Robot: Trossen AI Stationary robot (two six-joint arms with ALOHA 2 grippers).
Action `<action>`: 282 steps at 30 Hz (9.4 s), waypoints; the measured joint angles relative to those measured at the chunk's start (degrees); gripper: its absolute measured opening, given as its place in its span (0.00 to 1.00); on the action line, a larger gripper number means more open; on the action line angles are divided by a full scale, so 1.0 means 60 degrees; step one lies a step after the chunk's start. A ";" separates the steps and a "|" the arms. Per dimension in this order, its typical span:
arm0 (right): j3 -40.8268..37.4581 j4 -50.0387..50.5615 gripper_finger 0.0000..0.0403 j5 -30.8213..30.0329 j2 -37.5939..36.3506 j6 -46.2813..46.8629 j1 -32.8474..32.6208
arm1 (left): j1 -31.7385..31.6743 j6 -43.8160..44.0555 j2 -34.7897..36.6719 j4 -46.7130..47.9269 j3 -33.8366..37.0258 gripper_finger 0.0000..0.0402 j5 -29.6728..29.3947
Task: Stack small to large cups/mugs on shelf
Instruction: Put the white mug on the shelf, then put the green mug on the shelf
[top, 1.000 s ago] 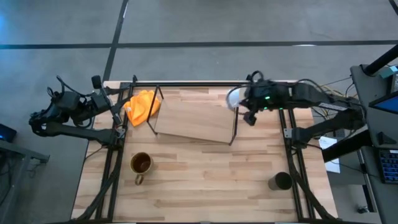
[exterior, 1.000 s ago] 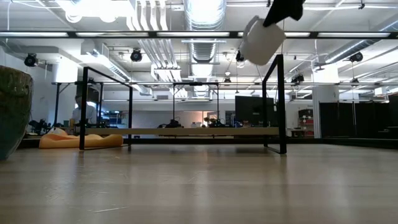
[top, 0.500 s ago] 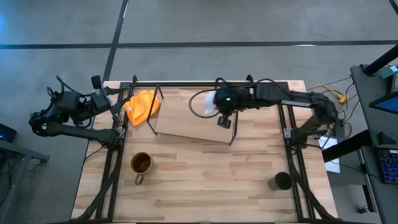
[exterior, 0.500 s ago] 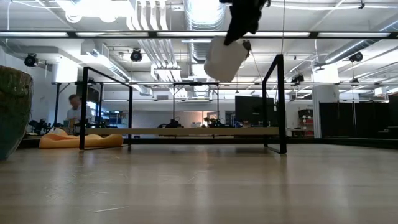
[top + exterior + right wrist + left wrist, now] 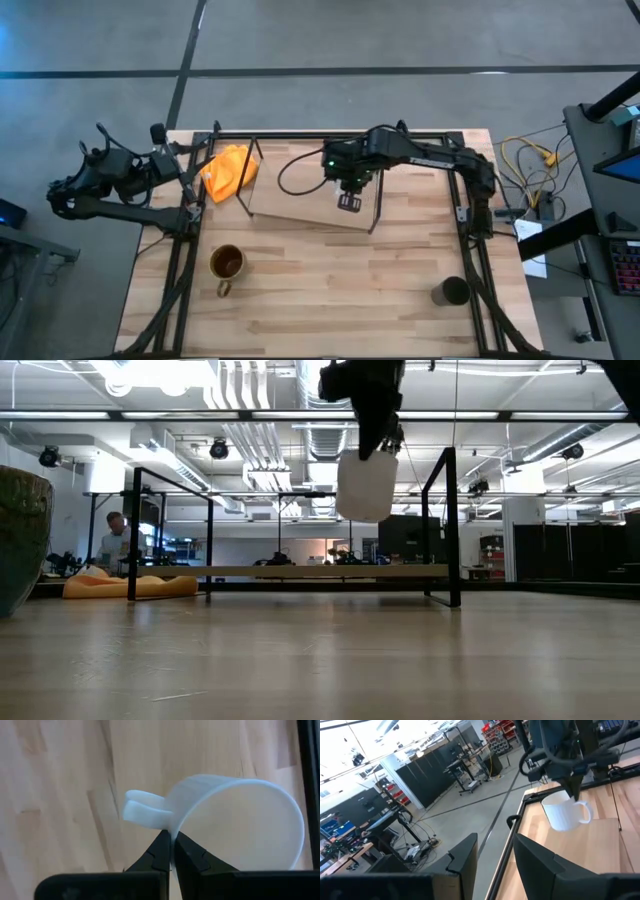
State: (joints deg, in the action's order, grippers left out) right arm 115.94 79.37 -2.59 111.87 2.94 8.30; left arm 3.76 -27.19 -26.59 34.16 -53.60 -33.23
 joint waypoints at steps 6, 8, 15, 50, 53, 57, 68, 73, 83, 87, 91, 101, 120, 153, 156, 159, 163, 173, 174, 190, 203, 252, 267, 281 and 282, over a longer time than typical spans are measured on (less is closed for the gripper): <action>0.0114 0.0541 0.02 0.0610 0.0685 0.0483 0.0146 | -0.0002 0.0002 0.0004 0.0011 0.0037 0.29 -0.0001; 0.0047 0.0618 0.02 0.0617 0.0839 0.0555 0.0172 | -0.0002 0.0002 0.0004 0.0096 0.0042 0.29 0.0000; 0.0005 0.0545 0.02 0.0634 0.0945 0.0513 0.0248 | 0.0001 0.0002 0.0007 0.0446 0.0046 0.29 -0.0004; -0.1081 -0.0290 0.13 0.0677 0.0988 0.0849 0.0246 | 0.0000 0.0002 0.0022 0.0429 0.0057 0.29 -0.0004; -0.1096 -0.0287 0.15 0.0677 0.0988 0.0881 0.0246 | -0.0002 0.0002 0.0022 0.0429 0.0057 0.29 -0.0004; -0.1053 -0.0259 0.18 0.0616 0.0953 0.0921 0.0242 | 0.0001 0.0002 0.0022 0.0429 0.0057 0.29 -0.0003; 0.0449 0.0482 0.18 0.0175 0.0789 0.1186 0.0128 | -0.0001 -0.0001 0.0023 0.0484 0.0057 0.29 -0.0004; 0.1315 0.1803 0.18 0.0376 0.0741 0.2179 -0.0259 | -0.0002 0.0001 0.0025 0.0846 0.0057 0.29 -0.0004; 0.0786 0.1772 0.17 0.0746 -0.0489 0.4369 -0.2178 | -0.0002 0.0727 0.0033 0.1263 0.0057 0.29 0.0011; 0.0353 0.1783 0.17 -0.0527 -0.1088 0.5908 -0.3143 | -0.0002 0.0730 0.0040 0.1263 0.0057 0.29 0.0011; -0.0337 0.1757 0.17 -0.1985 -0.1752 0.7339 -0.4069 | -0.0002 0.0773 0.0028 0.1246 0.0057 0.28 0.0011; -0.3611 0.1781 0.17 -0.3159 -0.3922 1.1141 -0.5220 | -0.0002 0.3074 -0.0392 0.1241 0.0057 0.28 0.1778; -0.7044 0.1673 0.17 0.0841 -0.5512 1.5172 -0.6151 | -0.0002 0.4646 -0.2423 0.1087 0.0054 0.28 0.2652; -0.6240 0.0179 0.17 0.1455 -0.4177 1.7883 -0.8188 | 0.0000 0.6299 -0.2943 0.1758 -0.0083 0.28 0.4051; -0.6240 0.0143 0.17 0.0771 -0.4177 1.7153 -0.8070 | 0.0053 0.7820 -0.2937 0.2659 -0.0023 0.28 0.5094; -0.6240 0.0122 0.17 -0.0264 -0.4177 1.6293 -0.7996 | 0.0248 0.8876 -0.3161 0.3597 0.0032 0.28 0.5308; -0.6243 0.0013 0.17 -0.2655 -0.4177 1.5089 -0.7944 | 0.0587 1.0662 -0.3716 0.4642 0.0053 0.28 0.5306; -0.6247 -0.0380 0.17 -0.6602 -0.4133 1.2642 -0.7830 | 0.2582 1.2978 -0.6137 0.5129 -0.0126 0.28 0.6363; -0.6247 -0.0415 0.17 -0.6738 -0.4133 1.2441 -0.7810 | 0.2766 1.2983 -0.6402 0.5131 -0.0219 0.28 0.6524; -0.6250 -0.0857 0.17 -0.6841 -0.4098 1.1657 -0.7565 | 0.3974 1.3729 -0.8443 0.5055 -0.1105 0.28 0.6595; -0.6250 -0.1353 0.17 -0.6840 -0.3944 1.1139 -0.7564 | 0.3976 1.3113 -0.9079 0.5146 -0.0832 0.22 0.6171; -0.6250 -0.1624 0.17 -0.6860 -0.3944 1.0469 -0.7083 | -0.1878 0.5406 -1.1638 0.4403 -0.6120 0.04 0.5169; -0.6250 -0.1600 0.17 -0.6852 -0.3948 1.0069 -0.7083 | -0.2201 0.4946 -1.2921 0.5486 -0.7731 0.04 0.5450; -0.6250 -0.1602 0.17 -0.6838 -0.3948 0.9999 -0.7083 | -0.2359 0.4902 -1.2947 0.5294 -0.7487 0.05 0.5860; -0.6250 -0.1605 0.17 -0.6838 -0.3948 0.9999 -0.7083 | -0.2359 0.4902 -1.2947 0.5300 -0.7445 0.05 0.5861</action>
State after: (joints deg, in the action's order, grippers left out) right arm 78.43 69.73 -43.62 88.18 62.94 -34.20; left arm -10.39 2.22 -104.27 65.96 -98.27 1.93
